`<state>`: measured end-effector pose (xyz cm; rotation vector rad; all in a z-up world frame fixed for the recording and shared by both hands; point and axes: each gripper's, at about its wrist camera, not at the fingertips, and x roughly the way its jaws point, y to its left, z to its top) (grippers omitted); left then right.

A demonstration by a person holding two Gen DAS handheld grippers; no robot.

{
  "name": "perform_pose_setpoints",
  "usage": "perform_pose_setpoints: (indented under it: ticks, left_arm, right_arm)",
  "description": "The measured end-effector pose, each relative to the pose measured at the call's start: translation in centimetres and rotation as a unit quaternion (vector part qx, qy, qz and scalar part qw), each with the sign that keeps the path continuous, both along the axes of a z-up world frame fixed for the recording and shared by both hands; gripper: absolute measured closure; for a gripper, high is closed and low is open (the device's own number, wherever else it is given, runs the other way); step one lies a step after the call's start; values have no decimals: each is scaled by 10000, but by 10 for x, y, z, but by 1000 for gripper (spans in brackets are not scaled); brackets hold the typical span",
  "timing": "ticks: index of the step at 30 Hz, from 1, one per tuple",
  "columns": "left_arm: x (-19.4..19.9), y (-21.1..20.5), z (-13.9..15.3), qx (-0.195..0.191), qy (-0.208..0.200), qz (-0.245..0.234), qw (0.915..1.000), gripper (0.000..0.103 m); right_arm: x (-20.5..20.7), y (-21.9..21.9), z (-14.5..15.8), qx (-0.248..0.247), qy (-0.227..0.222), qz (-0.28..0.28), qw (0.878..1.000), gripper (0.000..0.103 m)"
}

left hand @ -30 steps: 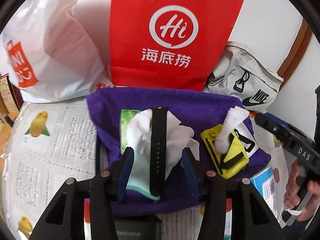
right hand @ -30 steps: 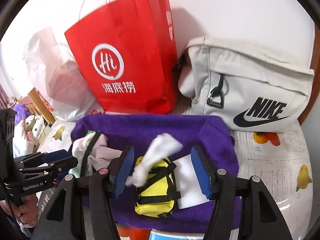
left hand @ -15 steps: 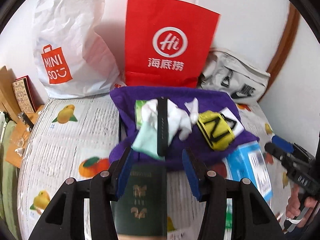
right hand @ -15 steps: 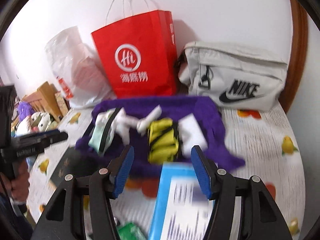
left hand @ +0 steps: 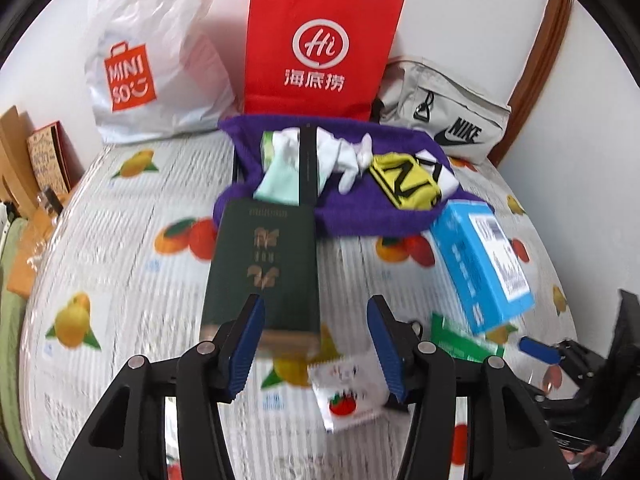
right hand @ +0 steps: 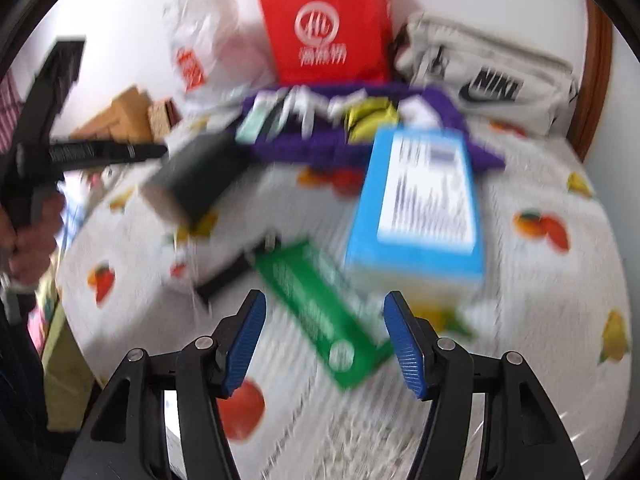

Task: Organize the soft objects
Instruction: 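Grasp the green snack packet with the right tool while the left tool moves back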

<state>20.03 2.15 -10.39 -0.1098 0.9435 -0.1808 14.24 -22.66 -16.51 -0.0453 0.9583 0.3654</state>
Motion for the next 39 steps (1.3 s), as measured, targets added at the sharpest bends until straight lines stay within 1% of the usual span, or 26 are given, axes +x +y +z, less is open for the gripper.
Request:
perform_pose_setpoints:
  ticks: [2,4,8,10,11,12,14,19,22,23,25,27,30,32,34,35,36,37,38,39]
  left_arm:
    - [-9,2,-8,-32,62,6,10000,52]
    - [-17,4,-16,-48,118,-15,9999,52]
    - [-28,8,-28,-61,209,-31,9998,52]
    - [-31,11,-33,-64,238,-28,9997,52]
    - [-31,12,-34,-70,251,-24,9997,52]
    - [-32,13,-36,-82,272,-14,9996,52]
    - [-31,14,-39,-141,313,-9,9994,52]
    - [-32,15,-45,-212,342,-45,9992,52]
    - [-34,15,-48,-261,357,-57,9990,52]
    - [-35,16,-49,-277,372,-54,9989,52]
    - [-36,17,-52,-276,410,-45,9988,52]
    - [-38,19,-53,-273,416,-44,9988,52]
    - [-40,21,-53,-268,421,-34,9987,52]
    - [-42,21,-55,-242,431,-42,9988,52]
    - [-42,20,-57,-239,450,-47,9987,52]
    - [-43,19,-57,-243,454,-63,9987,52]
    - [-44,18,-57,-245,453,-83,9986,52]
    - [-45,17,-58,-245,440,-127,9987,52]
    - [-45,16,-58,-242,430,-162,9986,52]
    - [-45,14,-59,-233,421,-203,9986,52]
  right_arm:
    - [-2,-3,-12,-62,-63,-87,9999,42]
    - [0,-4,-18,-119,-181,-158,9996,42]
    - [12,0,-27,-248,-218,80,9994,42]
    - [19,5,-32,-356,-218,248,9988,38]
    - [22,7,-33,-403,-225,264,9986,33]
    - [25,7,-37,-457,-183,268,9984,31]
    - [26,8,-39,-393,-142,265,9988,26]
    - [12,16,-35,-325,196,366,9986,26]
    - [-6,28,-31,-147,402,621,9972,26]
    - [-11,33,-29,-137,406,702,9966,28]
    - [-13,38,-28,-299,281,618,9972,29]
    - [-7,40,-29,-381,181,354,9985,29]
    - [9,38,-32,-100,273,-39,9996,29]
    - [17,38,-32,42,205,-313,9993,29]
    - [24,40,-35,17,209,-472,9987,29]
    - [24,40,-35,-74,133,-556,9983,35]
    - [22,43,-35,-256,8,-594,9979,49]
    - [21,44,-36,-305,-42,-533,9981,60]
    - [17,44,-35,-327,-99,-413,9986,65]
    - [14,44,-34,-323,-100,-362,9988,68]
